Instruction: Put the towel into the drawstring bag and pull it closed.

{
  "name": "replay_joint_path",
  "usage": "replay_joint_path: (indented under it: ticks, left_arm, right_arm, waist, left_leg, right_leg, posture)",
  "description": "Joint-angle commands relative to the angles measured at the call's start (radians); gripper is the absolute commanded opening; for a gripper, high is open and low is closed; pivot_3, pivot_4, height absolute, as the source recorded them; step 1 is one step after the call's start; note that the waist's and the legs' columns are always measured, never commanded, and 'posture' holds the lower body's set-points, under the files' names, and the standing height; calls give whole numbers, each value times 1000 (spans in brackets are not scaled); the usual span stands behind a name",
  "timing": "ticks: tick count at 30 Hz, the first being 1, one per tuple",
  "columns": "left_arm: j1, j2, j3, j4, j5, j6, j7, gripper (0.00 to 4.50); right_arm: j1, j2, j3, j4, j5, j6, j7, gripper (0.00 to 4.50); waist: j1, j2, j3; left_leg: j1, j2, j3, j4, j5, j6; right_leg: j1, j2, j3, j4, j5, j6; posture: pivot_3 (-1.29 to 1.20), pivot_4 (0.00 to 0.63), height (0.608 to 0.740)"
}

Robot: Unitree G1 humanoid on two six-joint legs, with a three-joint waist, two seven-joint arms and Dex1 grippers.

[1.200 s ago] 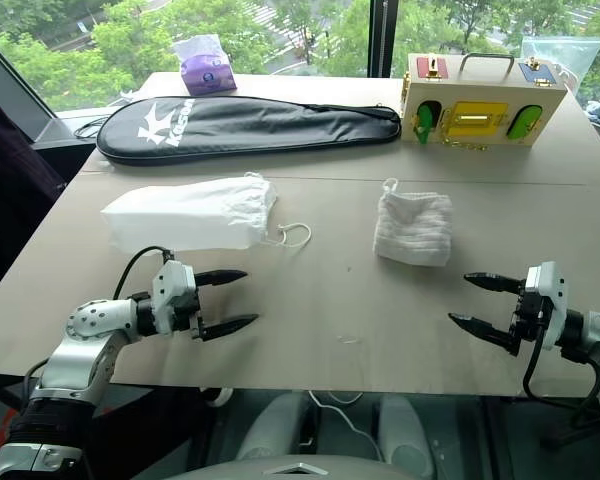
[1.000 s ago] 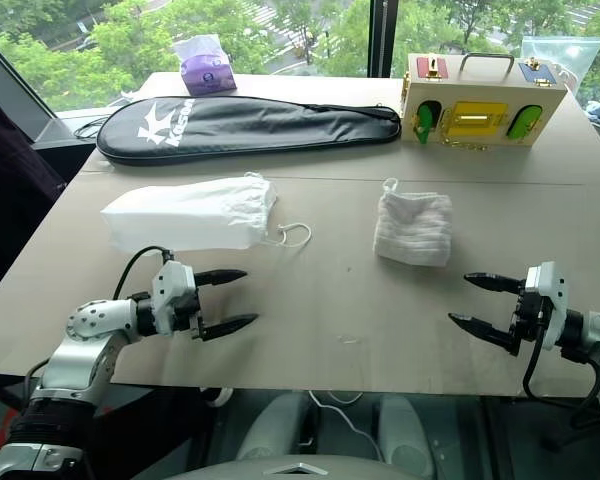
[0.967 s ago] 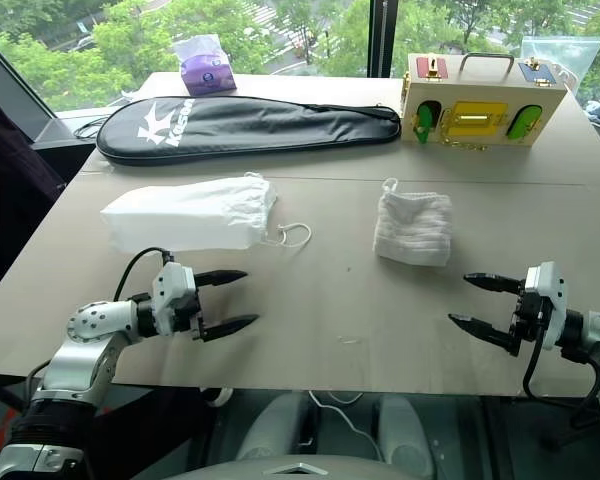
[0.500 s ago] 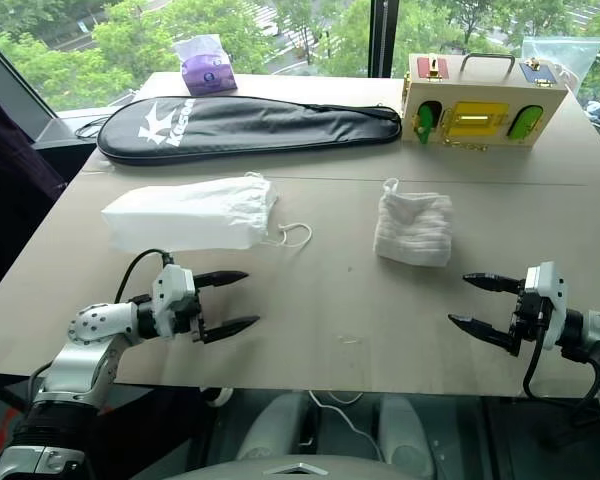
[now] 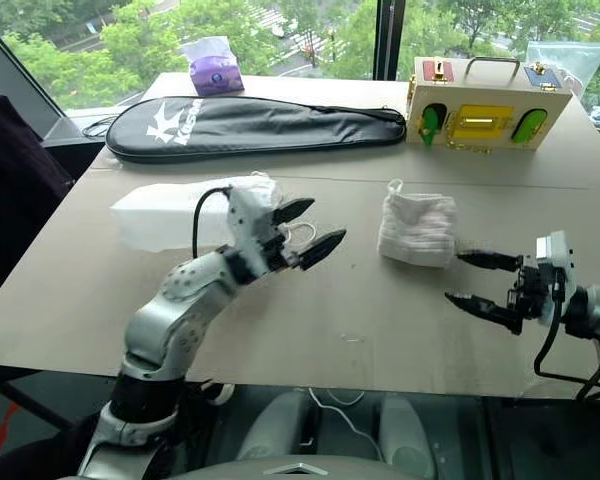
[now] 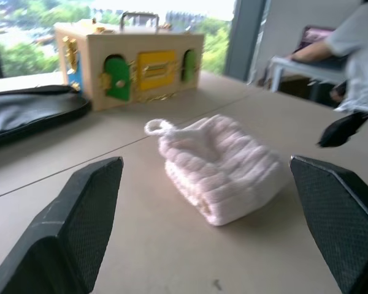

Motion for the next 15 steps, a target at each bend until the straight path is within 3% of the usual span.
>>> replay_joint_path:
  ticks: [1, 4, 8, 15]
  left_arm:
    - [-78, 8, -57, -14, 168, 81, 143, 4500]
    - [-127, 15, -81, 16, 245, 124, 187, 4500]
    - [-161, -65, 16, 47, 286, 171, 326, 4500]
    - [-131, -114, -15, 50, 433, 269, 461, 4500]
  right_arm:
    - [-17, -17, -32, -9, 4, -3, -4, 4458]
    - [-25, -18, -30, -1, -2, -6, 0, 4458]
    - [-47, -18, -27, 12, -7, -9, 7, 4458]
    - [-157, 2, -3, 47, -25, -33, 5, 4458]
  waist:
    - [1, 0, 0]
    - [1, 0, 1]
    - [1, -1, 1]
    - [3, -1, 2]
  left_leg:
    - [0, 0, 0, 0, 0, 0]
    - [0, 0, 0, 1, 0, 0]
    - [0, 0, 1, 2, 0, 0]
    - [0, 0, 0, 2, 0, 0]
  right_leg:
    - [0, 1, 0, 1, 0, 0]
    - [0, 1, -1, 1, 0, 0]
    - [0, 1, -1, 1, 0, 0]
    - [0, 0, -1, 2, 0, 0]
  posture:
    - [0, 150, 740]
    - [0, 150, 740]
    - [0, 150, 740]
    - [0, 150, 740]
